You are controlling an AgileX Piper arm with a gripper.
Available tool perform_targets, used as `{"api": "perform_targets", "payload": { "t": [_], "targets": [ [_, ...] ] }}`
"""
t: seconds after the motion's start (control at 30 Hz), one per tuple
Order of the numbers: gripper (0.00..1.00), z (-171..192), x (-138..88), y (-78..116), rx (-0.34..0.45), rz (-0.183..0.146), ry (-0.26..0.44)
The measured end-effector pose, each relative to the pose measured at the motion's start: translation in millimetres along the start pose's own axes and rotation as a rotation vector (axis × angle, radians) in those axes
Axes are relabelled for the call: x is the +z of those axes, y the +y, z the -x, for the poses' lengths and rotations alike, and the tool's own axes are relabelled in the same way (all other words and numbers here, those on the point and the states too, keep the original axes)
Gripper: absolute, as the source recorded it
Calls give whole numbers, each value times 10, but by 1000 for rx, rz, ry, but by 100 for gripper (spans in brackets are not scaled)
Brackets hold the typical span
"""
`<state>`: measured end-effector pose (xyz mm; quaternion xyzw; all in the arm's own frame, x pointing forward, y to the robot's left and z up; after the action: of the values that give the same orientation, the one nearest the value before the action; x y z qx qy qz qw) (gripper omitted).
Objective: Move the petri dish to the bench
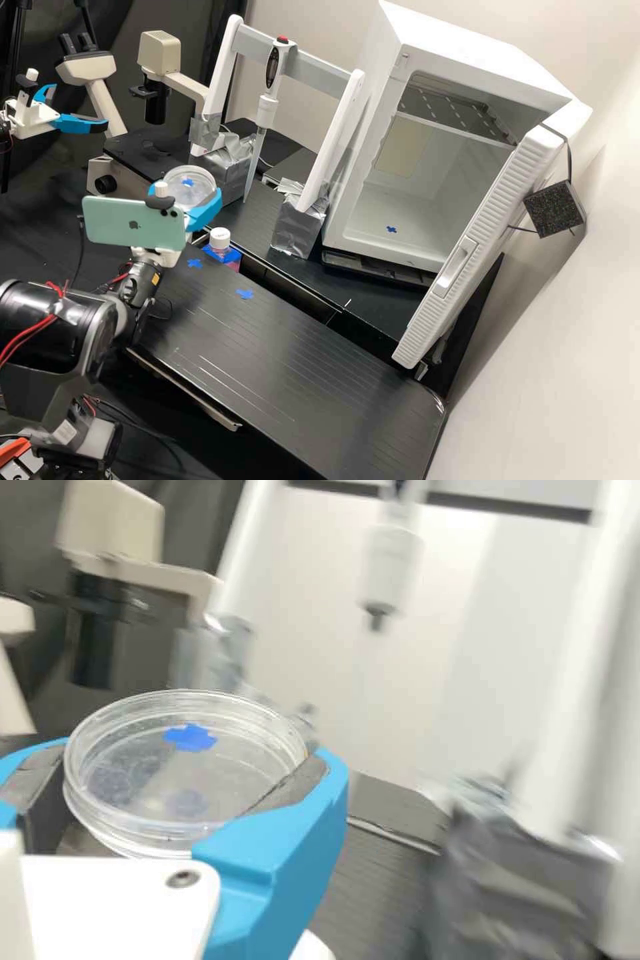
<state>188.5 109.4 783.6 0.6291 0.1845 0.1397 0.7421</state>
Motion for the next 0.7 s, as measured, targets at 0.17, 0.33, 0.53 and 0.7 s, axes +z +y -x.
{"api": "perform_targets", "payload": {
  "t": [0.17, 0.33, 0.53, 0.7],
  "targets": [
    [0, 211, 239, 84, 37, -10, -90],
    [0, 402, 412, 156, 59, -25, -152],
    [0, 566, 576, 241, 69, -39, -215],
    [0, 649, 687, 301, 60, -33, -260]
  ]
}}
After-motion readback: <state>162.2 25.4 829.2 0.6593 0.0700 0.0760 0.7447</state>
